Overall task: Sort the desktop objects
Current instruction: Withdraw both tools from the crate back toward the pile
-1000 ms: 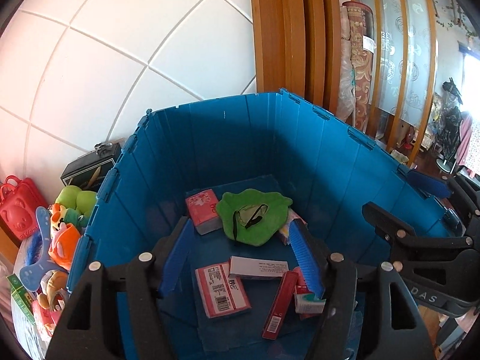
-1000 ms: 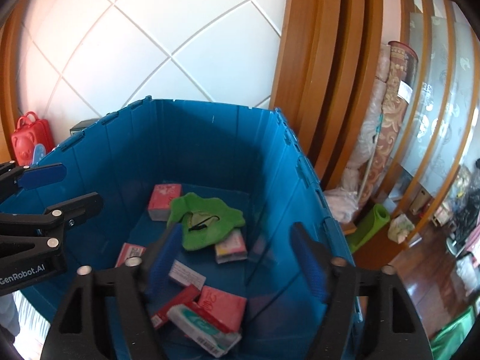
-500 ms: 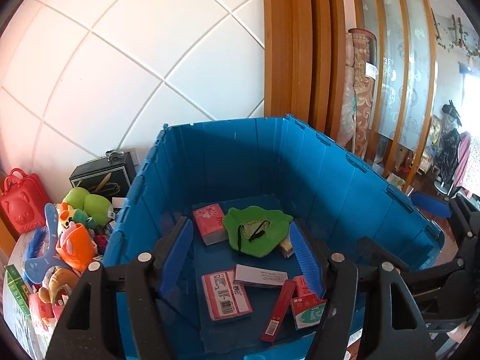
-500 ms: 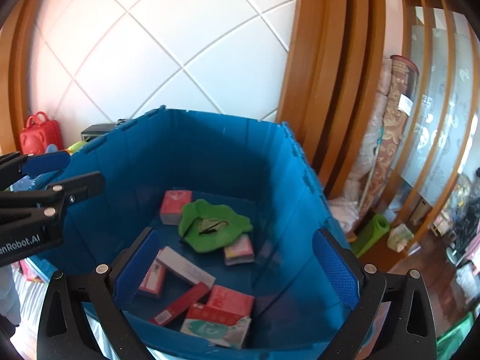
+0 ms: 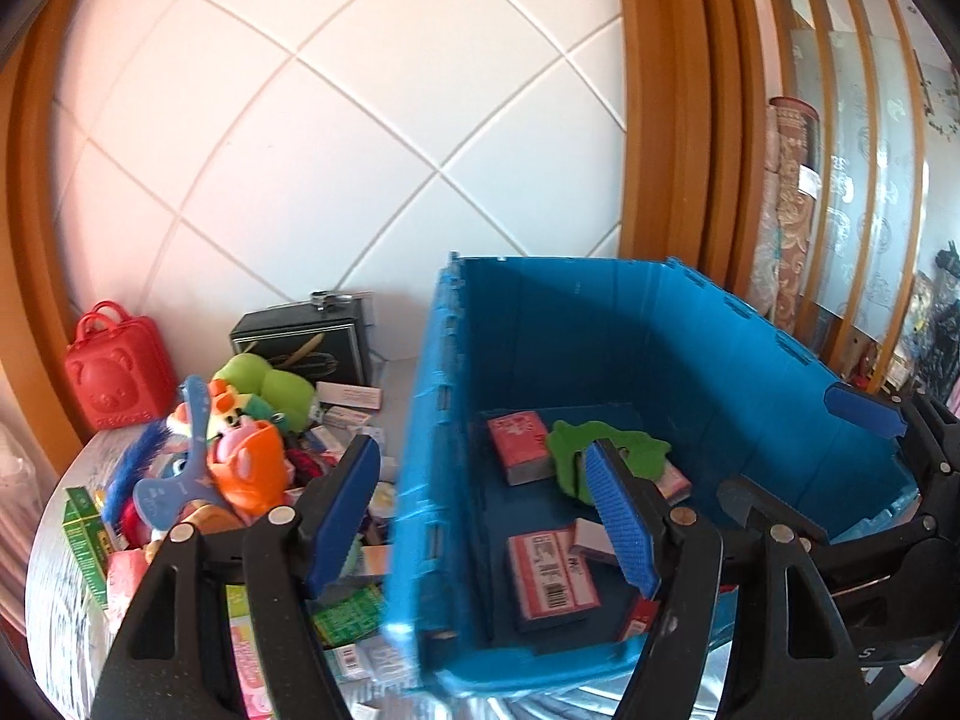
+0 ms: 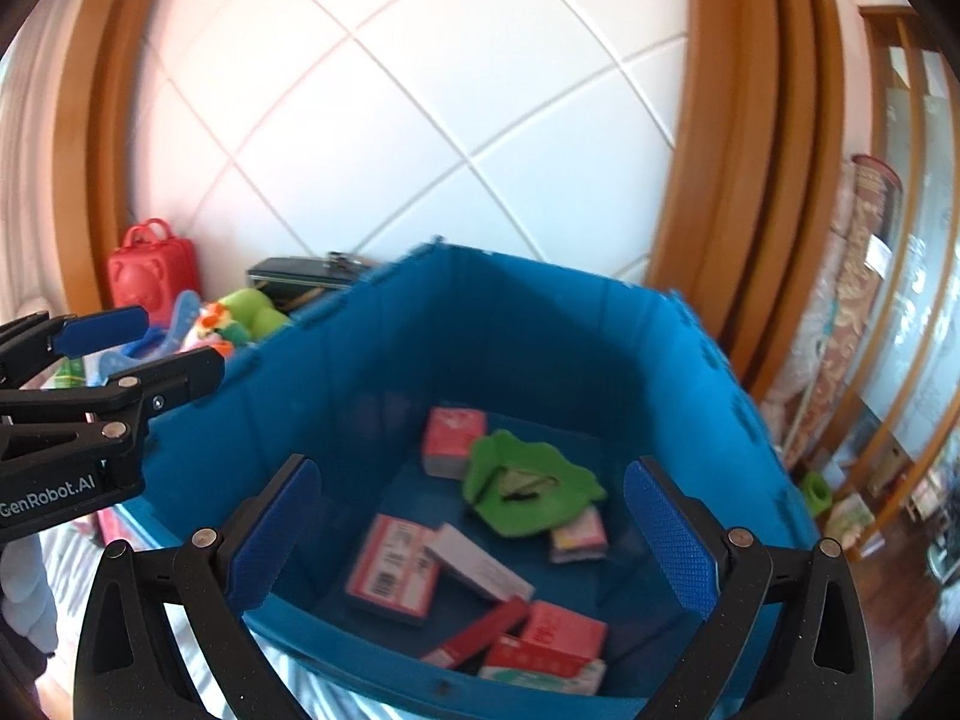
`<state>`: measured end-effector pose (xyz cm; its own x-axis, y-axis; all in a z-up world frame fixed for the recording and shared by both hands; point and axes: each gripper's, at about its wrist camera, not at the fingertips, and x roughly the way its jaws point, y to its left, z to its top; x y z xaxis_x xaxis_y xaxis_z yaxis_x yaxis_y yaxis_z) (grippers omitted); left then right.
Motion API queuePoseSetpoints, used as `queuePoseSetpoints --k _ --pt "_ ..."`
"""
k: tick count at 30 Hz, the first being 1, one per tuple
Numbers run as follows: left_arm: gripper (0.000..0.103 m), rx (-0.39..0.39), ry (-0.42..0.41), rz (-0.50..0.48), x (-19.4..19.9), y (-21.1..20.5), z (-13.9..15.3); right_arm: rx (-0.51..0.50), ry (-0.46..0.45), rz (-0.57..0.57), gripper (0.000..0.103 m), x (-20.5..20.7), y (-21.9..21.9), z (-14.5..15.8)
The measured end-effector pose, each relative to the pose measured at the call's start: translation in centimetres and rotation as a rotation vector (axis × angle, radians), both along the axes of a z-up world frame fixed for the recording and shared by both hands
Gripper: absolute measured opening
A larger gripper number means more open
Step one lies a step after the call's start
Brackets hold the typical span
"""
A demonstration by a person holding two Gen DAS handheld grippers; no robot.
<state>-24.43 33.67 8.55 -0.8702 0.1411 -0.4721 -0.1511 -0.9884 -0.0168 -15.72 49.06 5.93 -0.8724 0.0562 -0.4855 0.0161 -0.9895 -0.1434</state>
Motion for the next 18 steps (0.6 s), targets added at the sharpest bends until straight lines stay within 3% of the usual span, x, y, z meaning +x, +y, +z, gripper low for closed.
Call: queuePoseSetpoints --k 13,18 --pt "0.071 0.026 0.031 0.13 3.4 -13.7 -0.9 0.015 0.036 0.132 0.103 -0.4 -12.9 0.6" --pt "0.071 0.035 -0.022 0.185 4.3 -19.7 -2.4 0.007 0.038 0.188 0.103 -0.4 -18.1 0.3"
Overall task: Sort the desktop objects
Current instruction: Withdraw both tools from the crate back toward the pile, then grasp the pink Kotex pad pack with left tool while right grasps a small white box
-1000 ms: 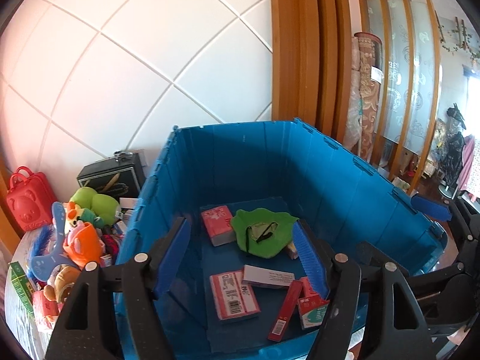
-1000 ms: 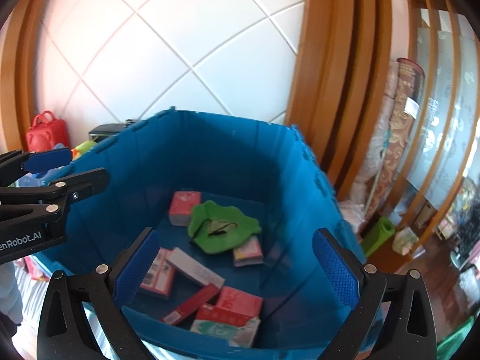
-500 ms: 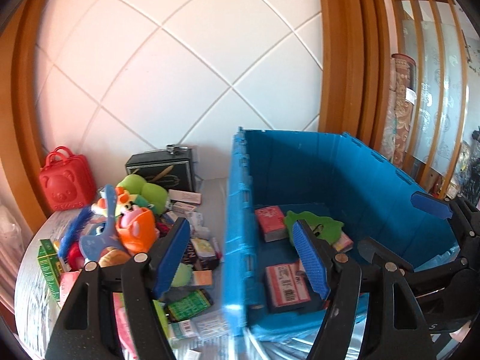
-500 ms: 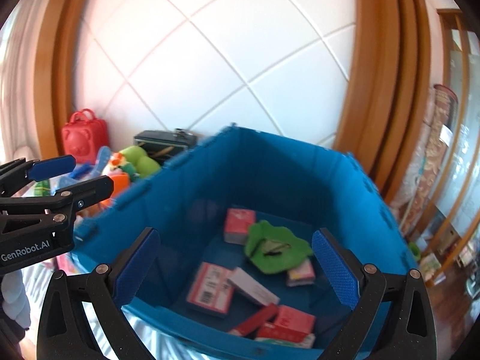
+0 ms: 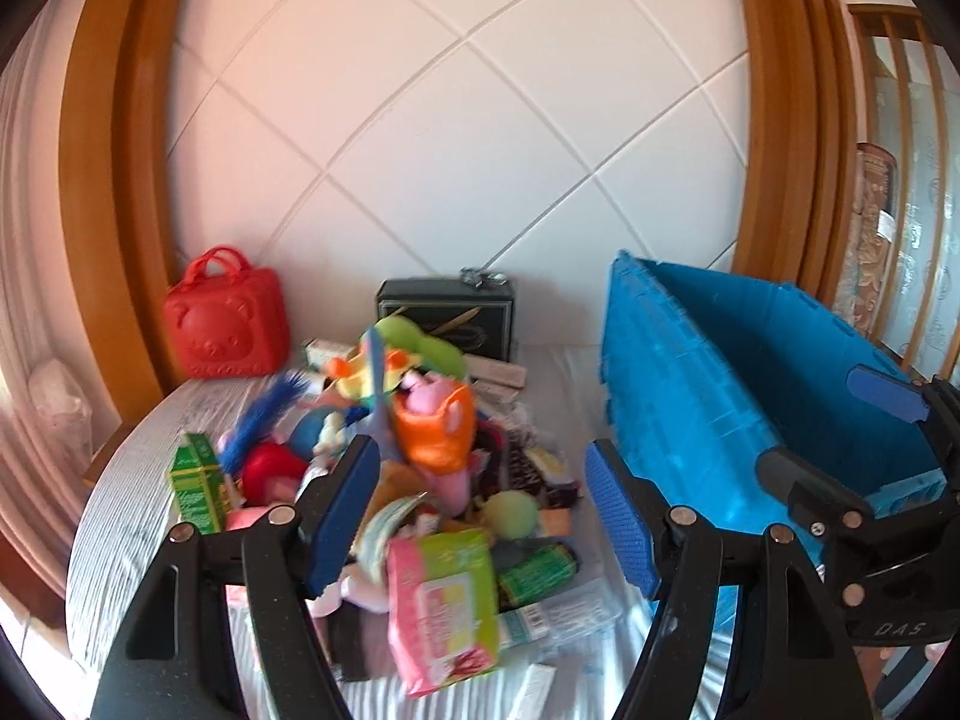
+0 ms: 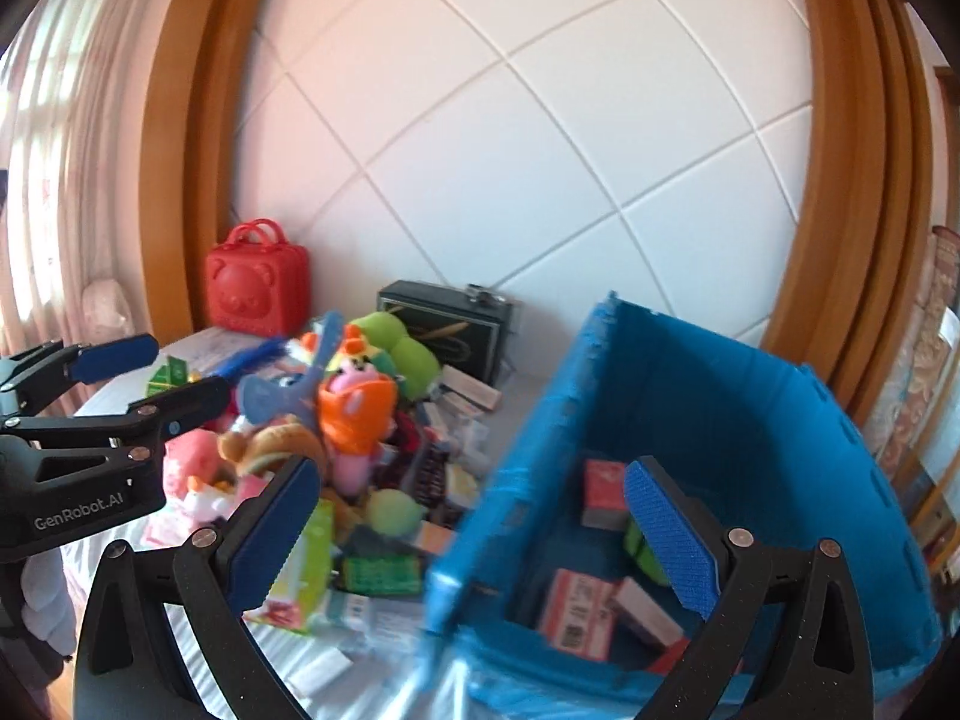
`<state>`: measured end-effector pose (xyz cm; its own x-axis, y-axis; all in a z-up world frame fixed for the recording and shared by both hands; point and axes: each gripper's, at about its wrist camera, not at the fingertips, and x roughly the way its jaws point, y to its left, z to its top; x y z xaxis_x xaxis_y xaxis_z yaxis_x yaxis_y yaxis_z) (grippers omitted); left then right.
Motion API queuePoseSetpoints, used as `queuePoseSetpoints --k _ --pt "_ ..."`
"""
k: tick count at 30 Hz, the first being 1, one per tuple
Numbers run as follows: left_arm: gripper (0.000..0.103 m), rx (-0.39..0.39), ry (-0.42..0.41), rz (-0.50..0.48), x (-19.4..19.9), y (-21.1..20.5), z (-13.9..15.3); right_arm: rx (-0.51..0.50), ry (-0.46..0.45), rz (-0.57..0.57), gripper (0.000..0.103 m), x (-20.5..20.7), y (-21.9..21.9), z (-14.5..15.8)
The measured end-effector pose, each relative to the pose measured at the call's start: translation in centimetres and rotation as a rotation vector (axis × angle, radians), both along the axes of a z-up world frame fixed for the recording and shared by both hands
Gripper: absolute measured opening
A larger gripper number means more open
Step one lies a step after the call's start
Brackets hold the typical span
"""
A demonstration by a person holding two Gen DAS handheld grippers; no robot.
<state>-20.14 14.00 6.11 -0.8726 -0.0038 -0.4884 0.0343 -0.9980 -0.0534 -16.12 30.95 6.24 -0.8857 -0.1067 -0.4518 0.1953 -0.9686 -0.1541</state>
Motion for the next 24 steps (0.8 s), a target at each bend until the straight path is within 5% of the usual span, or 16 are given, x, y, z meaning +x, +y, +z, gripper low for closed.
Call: queuePoseSetpoints --k 11,17,24 --pt "0.071 -0.009 -0.134 0.119 1.5 -11.2 -6.7 0.016 -0.105 0.044 0.103 -0.5 -8.0 -4.0" --pt "0.071 -0.035 -0.297 0.135 1.1 -16.1 -13.3 0.026 -0.204 -0.002 0.103 -1.2 -9.4 -7.8" --pt "0.071 0.041 -0.457 0.103 -0.9 -18.8 -20.7 0.008 -0.354 -0.095 0.103 -2.5 -9.9 -13.6"
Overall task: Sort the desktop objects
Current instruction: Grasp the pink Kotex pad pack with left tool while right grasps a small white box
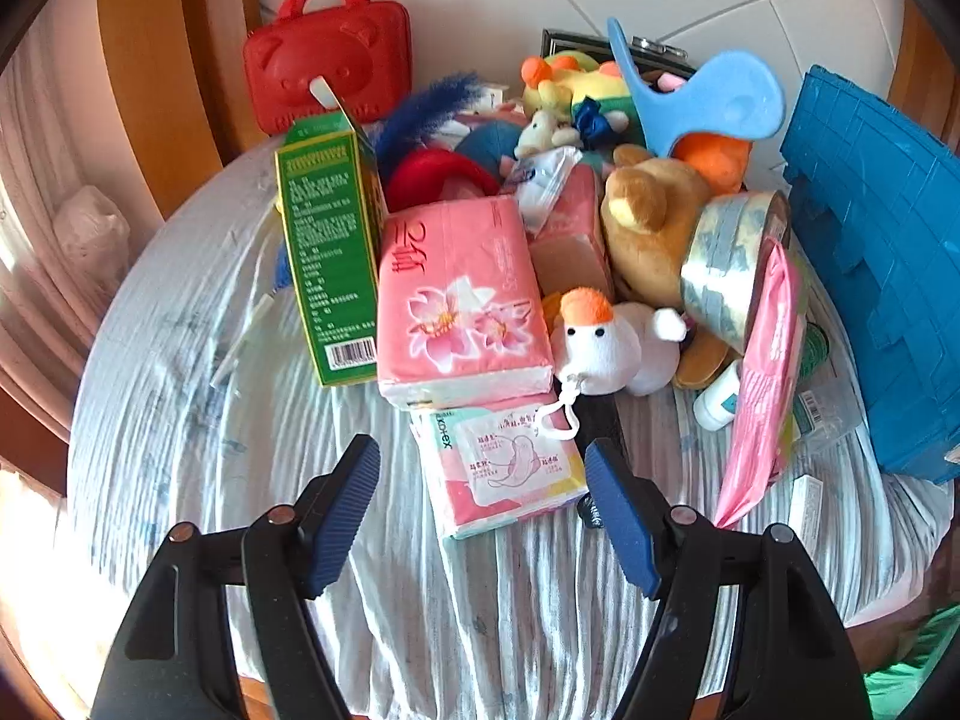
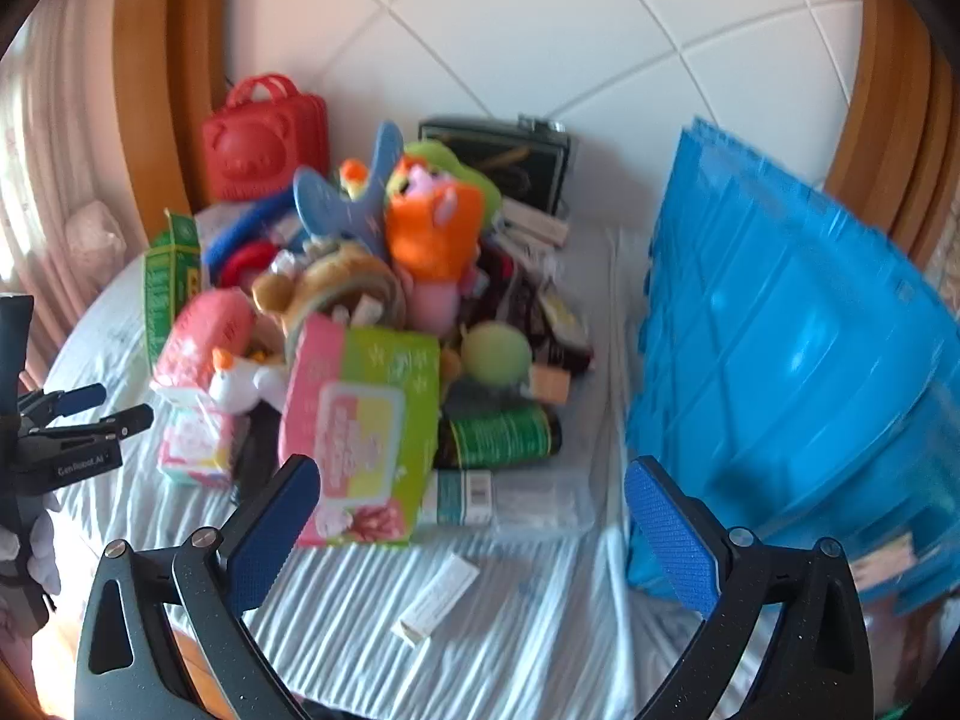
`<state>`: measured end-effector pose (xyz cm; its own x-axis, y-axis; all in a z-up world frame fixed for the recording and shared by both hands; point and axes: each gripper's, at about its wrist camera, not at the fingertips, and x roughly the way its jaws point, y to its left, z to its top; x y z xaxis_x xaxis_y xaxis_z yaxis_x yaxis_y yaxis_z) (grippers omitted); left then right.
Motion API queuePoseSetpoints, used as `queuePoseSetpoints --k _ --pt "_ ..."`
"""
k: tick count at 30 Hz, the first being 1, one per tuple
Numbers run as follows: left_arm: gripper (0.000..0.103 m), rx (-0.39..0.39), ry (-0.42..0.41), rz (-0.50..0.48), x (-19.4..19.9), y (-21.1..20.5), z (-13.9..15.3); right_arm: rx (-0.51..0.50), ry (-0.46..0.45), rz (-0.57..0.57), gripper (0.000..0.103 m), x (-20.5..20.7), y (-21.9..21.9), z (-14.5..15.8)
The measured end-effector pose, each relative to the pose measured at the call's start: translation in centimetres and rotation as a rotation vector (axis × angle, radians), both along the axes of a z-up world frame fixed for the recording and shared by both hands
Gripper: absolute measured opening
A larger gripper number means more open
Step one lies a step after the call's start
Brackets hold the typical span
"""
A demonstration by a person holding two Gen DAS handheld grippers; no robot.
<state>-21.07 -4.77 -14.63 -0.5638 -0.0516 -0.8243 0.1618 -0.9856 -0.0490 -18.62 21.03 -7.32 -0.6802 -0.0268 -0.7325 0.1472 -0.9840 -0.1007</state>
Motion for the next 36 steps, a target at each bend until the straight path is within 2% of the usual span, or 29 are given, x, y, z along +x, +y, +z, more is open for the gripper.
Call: queuePoseSetpoints --k 6,8,12,16,19,22,27,32,33,36 --pt "0.071 0.01 -0.074 -0.051 -1.9 0.0 -3.9 -0.02 -0.145 -0.082 0.103 -0.1 0.5 -5.6" --pt "0.071 0.03 -0.083 -0.061 -2.7 0.1 -4.7 -0.027 -0.182 -0.115 0.103 0.0 0.8 -7.0" --pt "0.071 0.017 -0.127 -0.061 -4.7 0.5 -6.3 -0.055 -0.254 -0.177 0.103 -0.1 1.6 -9.9" --pt "0.081 0.035 -0.122 -0.052 -6.0 0.6 -7.1 -0.078 -0.319 -0.214 0.103 -0.5 2.0 -12.6" --pt "0.081 -0.015 -0.166 -0.063 -6.7 1.2 -8.7 -0.099 -0.345 -0.245 0.103 -1.1 2.0 -14.0" --pt "0.081 -0.05 -0.164 -0.092 -5.9 1.7 -9.2 -0.117 -0.379 -0.29 0.103 -1.5 2.1 -15.3" --pt "0.081 -0.026 -0.166 -0.125 -3.8 1.4 -9.3 -0.119 -0.407 -0.312 0.103 -1.6 1.9 -16.9" --pt "0.081 -0.04 -0.152 -0.136 -2.8 1.5 -9.5 -0.119 -0.419 -0.318 0.102 -1.7 1.5 -17.4" --pt "0.081 -0.04 -0.152 -0.137 -2.6 1.6 -9.5 -0.115 -0.414 -0.318 0.099 -1.7 1.4 -17.3" --pt "0.081 -0.04 -0.147 -0.14 -2.4 1.7 -9.6 -0.088 -0.406 -0.305 0.077 -1.7 1.0 -17.1"
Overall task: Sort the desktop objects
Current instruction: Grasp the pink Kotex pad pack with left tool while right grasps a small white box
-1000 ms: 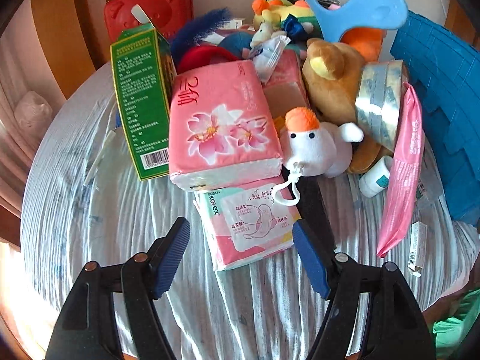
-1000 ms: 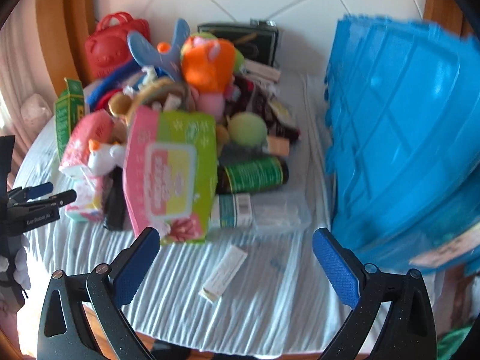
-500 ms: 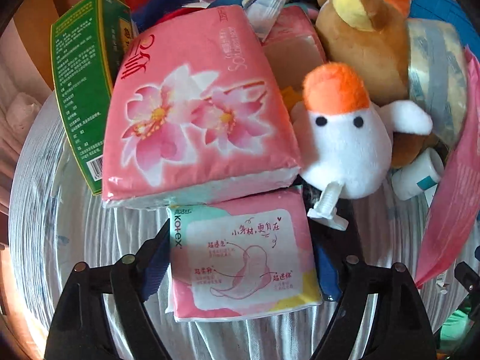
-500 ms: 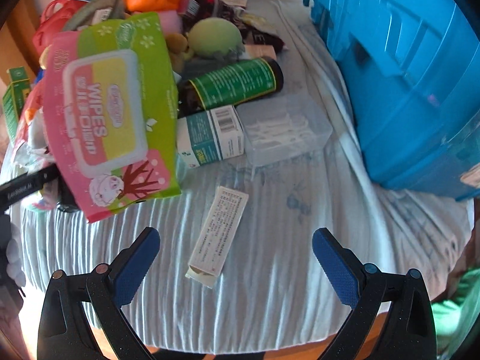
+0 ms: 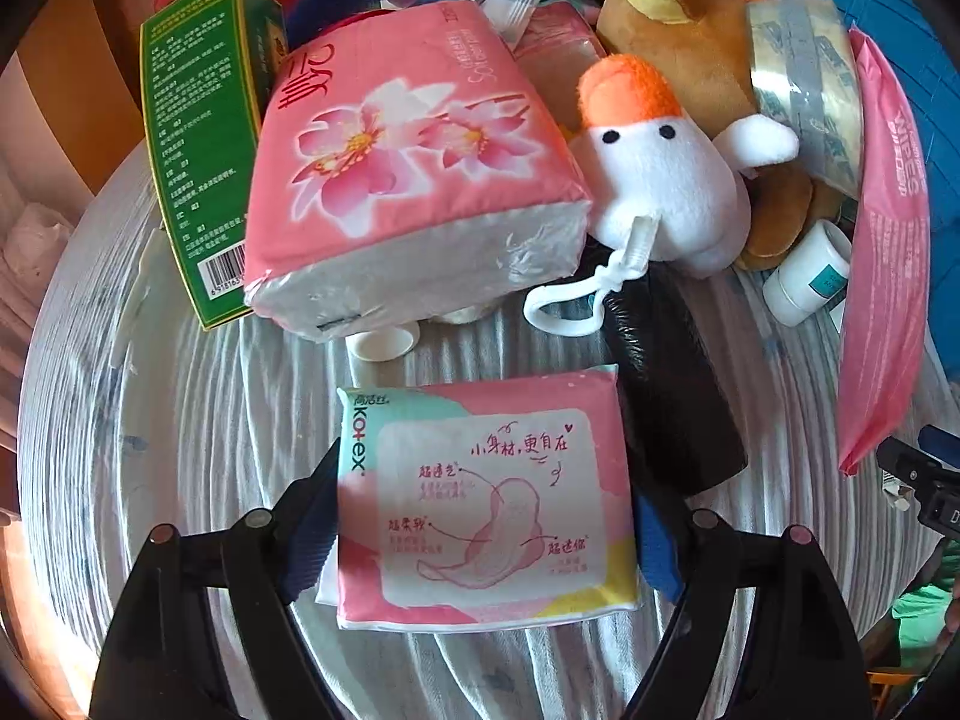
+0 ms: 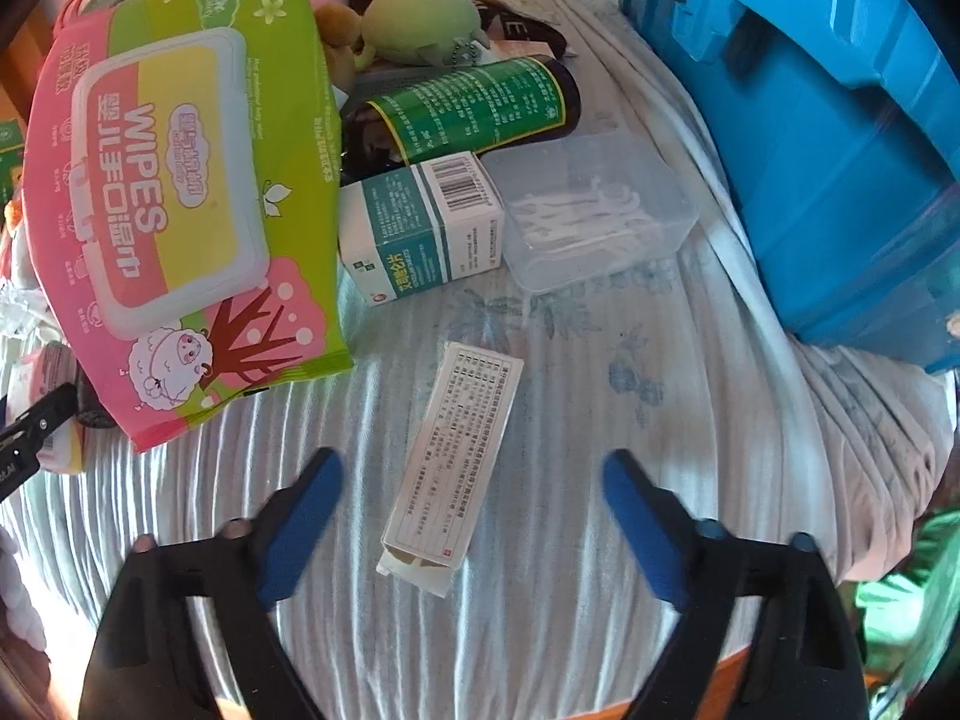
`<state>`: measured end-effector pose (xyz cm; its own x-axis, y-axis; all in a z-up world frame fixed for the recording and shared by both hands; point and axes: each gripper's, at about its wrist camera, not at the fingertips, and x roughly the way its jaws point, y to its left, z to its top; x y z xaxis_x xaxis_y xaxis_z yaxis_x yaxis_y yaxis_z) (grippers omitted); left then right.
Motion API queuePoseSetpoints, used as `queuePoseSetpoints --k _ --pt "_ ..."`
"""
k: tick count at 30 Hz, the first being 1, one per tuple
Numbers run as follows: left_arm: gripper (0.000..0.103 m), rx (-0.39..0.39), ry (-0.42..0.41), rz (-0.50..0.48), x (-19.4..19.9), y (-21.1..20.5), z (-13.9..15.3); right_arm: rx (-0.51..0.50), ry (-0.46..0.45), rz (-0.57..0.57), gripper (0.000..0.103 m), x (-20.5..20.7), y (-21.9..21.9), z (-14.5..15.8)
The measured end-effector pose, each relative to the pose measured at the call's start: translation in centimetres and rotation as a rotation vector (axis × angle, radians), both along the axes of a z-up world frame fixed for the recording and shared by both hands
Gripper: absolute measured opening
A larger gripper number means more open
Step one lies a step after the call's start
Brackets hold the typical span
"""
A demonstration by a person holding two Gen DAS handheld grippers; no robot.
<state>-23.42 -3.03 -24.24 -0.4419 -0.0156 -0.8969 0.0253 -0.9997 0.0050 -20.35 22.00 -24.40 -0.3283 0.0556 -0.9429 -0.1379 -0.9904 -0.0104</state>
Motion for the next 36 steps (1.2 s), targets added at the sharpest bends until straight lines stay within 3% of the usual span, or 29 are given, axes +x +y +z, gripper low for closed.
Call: queuePoseSetpoints --k 3,7,8,13,20,25,30,36 --pt "0.081 -0.001 0.003 -0.001 0.2 0.2 0.0 -0.01 0.0 0.017 0.068 -0.1 -0.3 0.0" --pt "0.08 -0.008 0.007 -0.01 0.6 0.5 0.0 0.006 0.011 0.035 0.028 0.0 -0.7 0.1" --pt "0.08 -0.01 0.007 -0.013 0.7 0.6 0.0 -0.001 0.014 0.039 0.027 -0.1 -0.7 0.2" --pt "0.08 -0.004 0.012 -0.012 1.7 0.7 0.4 -0.014 0.028 0.038 0.026 0.2 -0.5 0.7" --pt "0.079 -0.013 0.095 -0.025 4.3 0.8 3.4 -0.011 0.103 0.076 0.026 1.2 -0.8 3.7" --pt "0.079 -0.015 0.187 -0.024 5.6 0.0 7.3 -0.008 0.188 0.11 0.026 2.1 -1.5 7.0" --pt "0.079 -0.025 0.298 -0.043 5.3 1.9 12.4 -0.002 0.291 0.151 0.026 1.5 -2.7 10.8" --pt "0.079 -0.018 0.395 -0.083 5.6 3.1 15.8 0.021 0.422 0.196 0.026 2.9 -4.3 15.4"
